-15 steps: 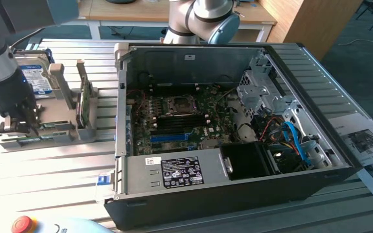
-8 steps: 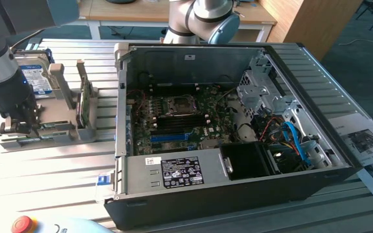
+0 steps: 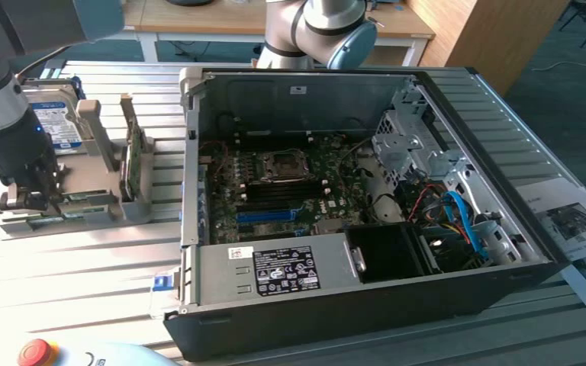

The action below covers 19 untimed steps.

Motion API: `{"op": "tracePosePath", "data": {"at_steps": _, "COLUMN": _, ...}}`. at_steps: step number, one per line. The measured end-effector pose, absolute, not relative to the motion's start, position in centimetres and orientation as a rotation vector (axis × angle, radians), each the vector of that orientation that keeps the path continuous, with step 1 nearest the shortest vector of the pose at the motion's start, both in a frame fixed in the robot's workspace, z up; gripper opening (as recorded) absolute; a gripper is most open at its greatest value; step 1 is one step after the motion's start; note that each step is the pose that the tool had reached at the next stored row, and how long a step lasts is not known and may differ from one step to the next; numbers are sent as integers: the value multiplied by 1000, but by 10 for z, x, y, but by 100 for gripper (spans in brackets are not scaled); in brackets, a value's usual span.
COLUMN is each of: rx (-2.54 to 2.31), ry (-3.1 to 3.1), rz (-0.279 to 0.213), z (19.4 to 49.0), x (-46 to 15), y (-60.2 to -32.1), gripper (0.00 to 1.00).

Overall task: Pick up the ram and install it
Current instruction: 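Pick up the ram and move it above insertion slot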

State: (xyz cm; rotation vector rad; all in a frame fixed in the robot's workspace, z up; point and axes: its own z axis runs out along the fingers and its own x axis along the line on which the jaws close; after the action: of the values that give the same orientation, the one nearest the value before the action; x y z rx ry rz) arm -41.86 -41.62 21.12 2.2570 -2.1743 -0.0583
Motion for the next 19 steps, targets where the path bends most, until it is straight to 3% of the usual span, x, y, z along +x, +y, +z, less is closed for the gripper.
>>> {"op": "tracePosePath", "data": {"at_steps": 19, "rx": 2257, "ry": -2174, "rz": -58, "z": 211, "x": -408, "y": -420, "gripper": 30}}
